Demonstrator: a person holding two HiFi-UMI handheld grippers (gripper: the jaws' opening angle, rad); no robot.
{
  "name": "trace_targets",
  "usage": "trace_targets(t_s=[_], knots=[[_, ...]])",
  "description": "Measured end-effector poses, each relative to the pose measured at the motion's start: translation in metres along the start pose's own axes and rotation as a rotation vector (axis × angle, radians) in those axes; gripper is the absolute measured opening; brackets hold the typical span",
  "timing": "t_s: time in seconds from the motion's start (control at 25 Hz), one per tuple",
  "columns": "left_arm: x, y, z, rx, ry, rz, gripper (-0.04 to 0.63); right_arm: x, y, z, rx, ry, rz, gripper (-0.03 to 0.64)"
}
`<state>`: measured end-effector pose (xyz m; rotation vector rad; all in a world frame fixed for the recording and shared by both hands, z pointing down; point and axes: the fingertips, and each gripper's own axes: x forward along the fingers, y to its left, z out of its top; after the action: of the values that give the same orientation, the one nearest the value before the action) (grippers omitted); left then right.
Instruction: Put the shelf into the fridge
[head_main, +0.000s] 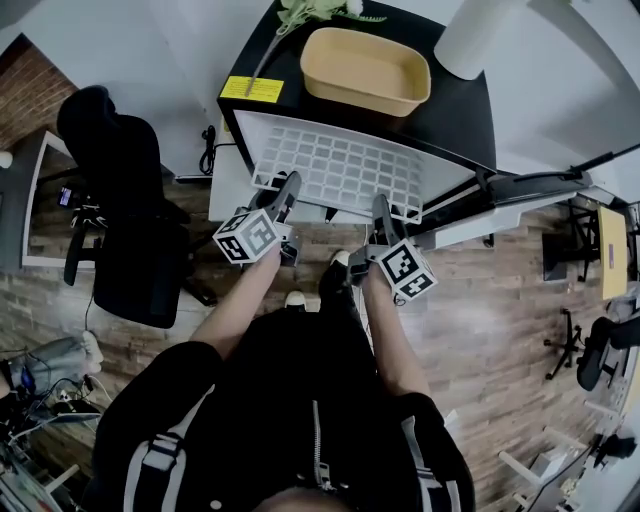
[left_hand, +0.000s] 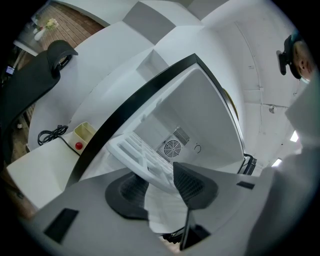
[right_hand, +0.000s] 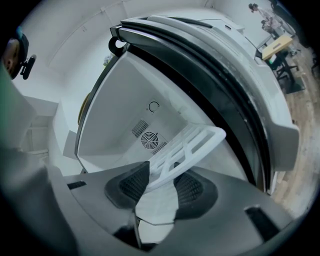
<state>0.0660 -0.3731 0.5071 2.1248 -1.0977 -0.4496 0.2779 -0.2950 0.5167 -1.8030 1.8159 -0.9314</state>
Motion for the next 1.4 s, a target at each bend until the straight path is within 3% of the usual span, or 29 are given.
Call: trace_targets(t_s=[1.4], knots=[[0.055,0.018,0.014,0.0,-0.046,0.052,0.158,0.057,-0.01,0.018,0.0,0.017,0.005,0.156]])
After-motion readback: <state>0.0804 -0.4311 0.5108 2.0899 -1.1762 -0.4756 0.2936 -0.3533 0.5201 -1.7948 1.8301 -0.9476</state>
